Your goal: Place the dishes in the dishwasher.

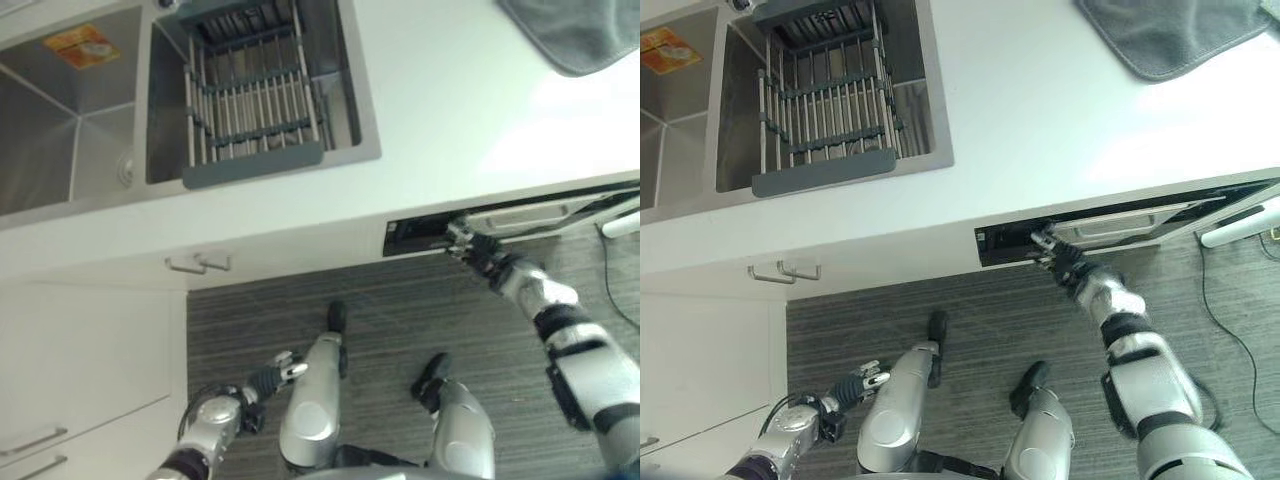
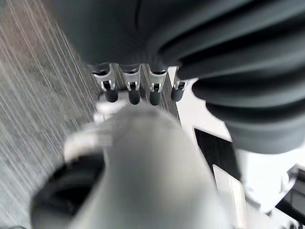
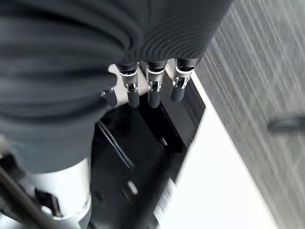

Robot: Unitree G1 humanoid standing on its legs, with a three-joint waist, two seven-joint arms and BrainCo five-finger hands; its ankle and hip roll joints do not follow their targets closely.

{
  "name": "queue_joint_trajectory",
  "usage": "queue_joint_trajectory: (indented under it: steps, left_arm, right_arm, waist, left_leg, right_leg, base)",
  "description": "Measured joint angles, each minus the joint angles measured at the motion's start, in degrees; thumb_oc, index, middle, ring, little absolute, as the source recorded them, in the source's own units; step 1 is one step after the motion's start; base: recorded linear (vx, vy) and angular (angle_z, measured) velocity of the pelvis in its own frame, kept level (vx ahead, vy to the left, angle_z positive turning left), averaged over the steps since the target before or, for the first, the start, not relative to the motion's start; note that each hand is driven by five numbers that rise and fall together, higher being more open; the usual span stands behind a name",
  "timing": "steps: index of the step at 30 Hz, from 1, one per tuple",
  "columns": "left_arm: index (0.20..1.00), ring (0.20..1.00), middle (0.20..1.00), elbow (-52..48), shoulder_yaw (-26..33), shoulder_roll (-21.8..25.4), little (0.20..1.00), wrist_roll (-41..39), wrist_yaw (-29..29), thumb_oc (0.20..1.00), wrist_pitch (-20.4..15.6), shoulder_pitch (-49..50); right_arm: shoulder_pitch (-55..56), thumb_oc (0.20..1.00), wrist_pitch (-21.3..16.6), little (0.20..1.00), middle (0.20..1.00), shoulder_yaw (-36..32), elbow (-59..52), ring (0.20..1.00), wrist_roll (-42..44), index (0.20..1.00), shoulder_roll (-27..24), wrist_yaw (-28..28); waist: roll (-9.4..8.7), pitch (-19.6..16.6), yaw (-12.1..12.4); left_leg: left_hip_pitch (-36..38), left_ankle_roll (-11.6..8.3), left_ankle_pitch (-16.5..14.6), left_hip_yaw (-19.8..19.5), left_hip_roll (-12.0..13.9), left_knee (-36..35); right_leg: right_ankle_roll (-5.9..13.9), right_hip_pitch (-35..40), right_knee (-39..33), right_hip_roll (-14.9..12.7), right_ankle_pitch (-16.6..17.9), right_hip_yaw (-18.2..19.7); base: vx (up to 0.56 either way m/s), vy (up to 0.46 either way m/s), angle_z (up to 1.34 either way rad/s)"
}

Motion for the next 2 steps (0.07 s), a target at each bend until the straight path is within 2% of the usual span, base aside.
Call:
queue_joint_trajectory:
  steps: [1,2]
  left_arm:
    - [1.0,1.0,1.0,3.2,2.0,-1.4,1.0,0.6,0.0,1.0,0.2,-0.4]
    - [1.0,1.0,1.0,5.3,3.0,-1.9,1.0,2.5,0.2,1.0,0.3,-0.5]
  right_arm:
    - [5.6,1.0,-0.7,1.0,1.0,0.8,1.4,1.0,-3.2,1.0,2.9,0.2]
    - [11.5,1.0,-1.2,1.0,1.0,0.8,3.1,1.0,-4.2,1.0,3.6,0.1]
  waist:
    - [-0.06,-0.4,-2.3]
    - [-0.3,-2.0,-3.6]
  left_leg:
    - [2.0,0.1,0.4,0.3,0.6,-2.3]
    - [2.7,-0.36,1.2,1.1,1.1,-4.0]
  right_leg:
    - [-0.2,1.3,-1.5,0.6,0.3,0.0]
    - [-0.03,1.6,-3.2,1.3,1.1,0.1]
  base:
    - [-0.08,-0.127,-0.34]
    - [-0.08,-0.131,-0.23]
